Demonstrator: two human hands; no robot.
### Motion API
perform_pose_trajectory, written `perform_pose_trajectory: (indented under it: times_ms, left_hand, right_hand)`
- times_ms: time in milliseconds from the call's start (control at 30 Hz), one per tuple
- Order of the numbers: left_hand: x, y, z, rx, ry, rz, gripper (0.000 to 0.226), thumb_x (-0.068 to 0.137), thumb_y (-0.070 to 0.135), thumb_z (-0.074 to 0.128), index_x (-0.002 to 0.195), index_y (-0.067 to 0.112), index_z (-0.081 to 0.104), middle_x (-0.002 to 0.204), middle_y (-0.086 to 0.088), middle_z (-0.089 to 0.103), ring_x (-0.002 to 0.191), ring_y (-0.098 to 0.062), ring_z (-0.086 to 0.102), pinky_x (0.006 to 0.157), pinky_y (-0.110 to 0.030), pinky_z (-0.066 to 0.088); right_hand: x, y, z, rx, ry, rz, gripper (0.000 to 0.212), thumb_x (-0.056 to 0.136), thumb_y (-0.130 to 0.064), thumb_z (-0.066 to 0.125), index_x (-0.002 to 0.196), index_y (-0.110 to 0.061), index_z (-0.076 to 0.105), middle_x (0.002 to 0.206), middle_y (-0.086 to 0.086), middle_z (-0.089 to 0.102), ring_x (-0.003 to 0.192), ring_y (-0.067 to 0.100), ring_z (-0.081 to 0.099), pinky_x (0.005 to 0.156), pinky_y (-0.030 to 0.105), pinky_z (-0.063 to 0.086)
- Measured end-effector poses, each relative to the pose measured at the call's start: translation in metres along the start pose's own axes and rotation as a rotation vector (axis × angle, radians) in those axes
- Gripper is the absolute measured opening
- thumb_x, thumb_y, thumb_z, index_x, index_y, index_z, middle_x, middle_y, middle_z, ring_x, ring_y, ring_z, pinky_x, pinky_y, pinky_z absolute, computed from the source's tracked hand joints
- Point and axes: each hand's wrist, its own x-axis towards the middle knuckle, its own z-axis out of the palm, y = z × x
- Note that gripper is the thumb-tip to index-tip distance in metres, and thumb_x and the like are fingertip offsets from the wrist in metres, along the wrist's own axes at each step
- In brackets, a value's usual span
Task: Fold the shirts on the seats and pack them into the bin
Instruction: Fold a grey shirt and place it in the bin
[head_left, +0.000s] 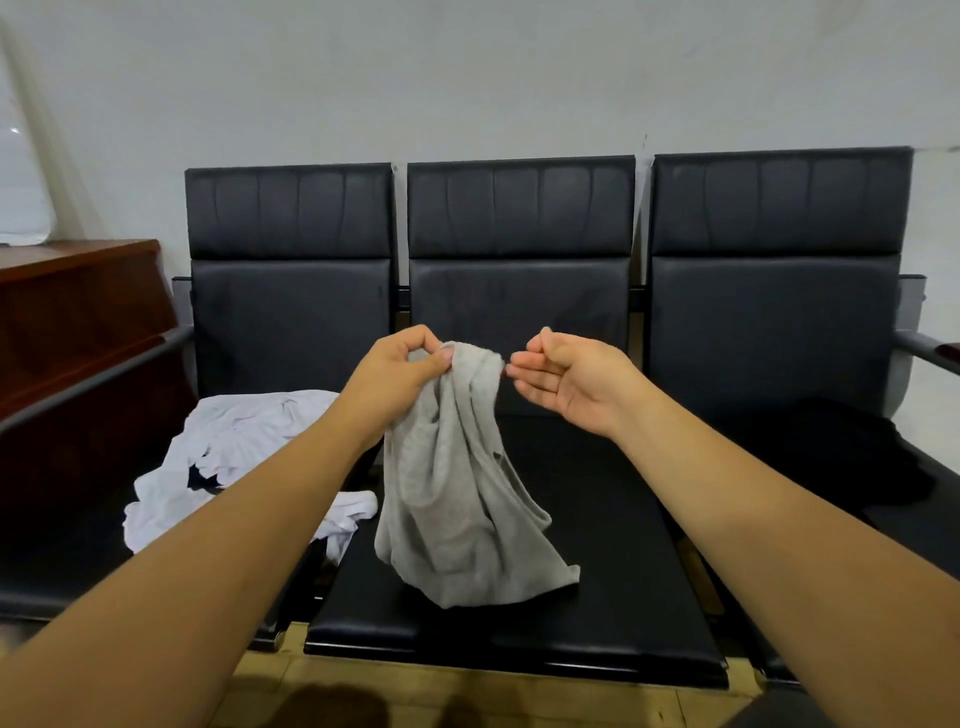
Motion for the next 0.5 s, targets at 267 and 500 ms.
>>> perform_pose_trajectory:
  times_ms: [267,500]
  left_hand:
    - [0.004,-0.001,0.006,-0.022,-0.104,-0.012,0.016,0.094,0.036,0.069,0.082,0.025,0.072,0.098,-0.002,0.074,0.1,-0.028,0.07,0.096,-0.052,0.055]
    - [0.013,-0.025,-0.014,-0.086,0.03,-0.147,0.022,0.096,0.022,0.065,0.08,0.028,0.077,0.101,0.003,0.074,0.098,-0.017,0.066,0.089,-0.035,0.052]
  right_hand:
    - [-0.008,0.03,0.014,-0.112,-0.186,0.125,0.034,0.093,-0.031,0.069,0.119,-0.008,0.071,0.114,0.009,0.075,0.105,0.023,0.07,0.087,0.037,0.056]
    - [0.008,0.03,-0.002,0.392,0.02,0.048,0.039,0.094,-0.019,0.066,0.129,-0.003,0.062,0.127,0.019,0.068,0.117,0.033,0.066,0.105,0.049,0.05]
